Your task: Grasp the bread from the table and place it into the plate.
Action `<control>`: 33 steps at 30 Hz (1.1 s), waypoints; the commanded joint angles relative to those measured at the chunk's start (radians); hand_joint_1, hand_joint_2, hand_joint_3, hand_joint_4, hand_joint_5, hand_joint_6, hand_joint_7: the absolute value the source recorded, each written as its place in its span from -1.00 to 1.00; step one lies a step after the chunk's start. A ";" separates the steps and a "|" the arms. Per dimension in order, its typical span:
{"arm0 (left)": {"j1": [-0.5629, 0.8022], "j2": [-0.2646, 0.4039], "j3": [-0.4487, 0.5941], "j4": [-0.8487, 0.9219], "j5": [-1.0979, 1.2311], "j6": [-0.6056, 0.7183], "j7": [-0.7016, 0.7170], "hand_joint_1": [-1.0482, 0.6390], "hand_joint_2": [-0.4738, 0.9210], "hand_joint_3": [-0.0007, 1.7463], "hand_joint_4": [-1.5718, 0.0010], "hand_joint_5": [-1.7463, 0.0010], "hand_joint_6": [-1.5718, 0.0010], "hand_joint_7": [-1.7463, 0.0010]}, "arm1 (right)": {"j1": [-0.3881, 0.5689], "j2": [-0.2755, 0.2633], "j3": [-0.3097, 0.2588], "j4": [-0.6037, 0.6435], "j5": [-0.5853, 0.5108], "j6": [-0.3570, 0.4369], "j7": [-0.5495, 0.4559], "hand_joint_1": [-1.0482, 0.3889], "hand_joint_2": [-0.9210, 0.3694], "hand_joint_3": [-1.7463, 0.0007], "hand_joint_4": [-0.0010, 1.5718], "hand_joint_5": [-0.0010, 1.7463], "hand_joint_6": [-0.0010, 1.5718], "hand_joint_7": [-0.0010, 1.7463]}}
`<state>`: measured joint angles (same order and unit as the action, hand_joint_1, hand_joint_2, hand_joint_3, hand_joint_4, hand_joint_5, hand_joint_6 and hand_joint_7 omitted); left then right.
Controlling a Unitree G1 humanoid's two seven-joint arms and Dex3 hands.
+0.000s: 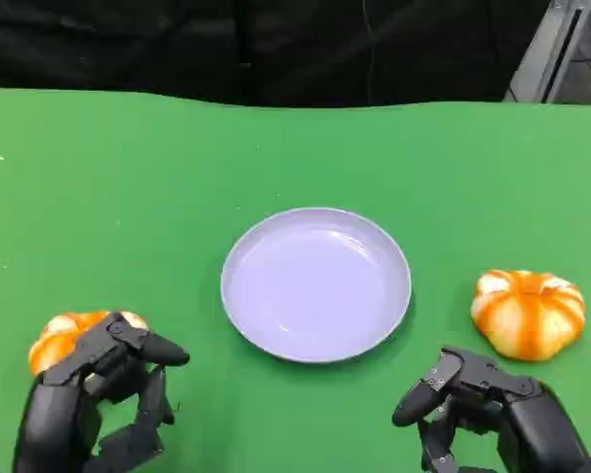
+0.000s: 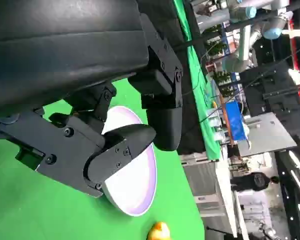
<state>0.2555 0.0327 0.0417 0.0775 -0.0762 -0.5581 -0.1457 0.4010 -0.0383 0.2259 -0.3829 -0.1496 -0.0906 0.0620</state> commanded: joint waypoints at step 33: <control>-0.031 0.126 0.040 -0.025 0.546 0.066 0.249 -0.43 1.00 -0.85 0.85 0.78 0.66 1.00 | 0.006 -0.002 0.004 -0.014 -0.005 -0.005 -0.009 0.51 -0.30 -0.39 -0.06 0.92 -0.06 0.53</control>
<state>0.2326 0.1239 0.0830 0.0714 0.4180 -0.5287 0.0713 0.4045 -0.0374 0.2308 -0.3889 -0.1525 -0.0886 0.0604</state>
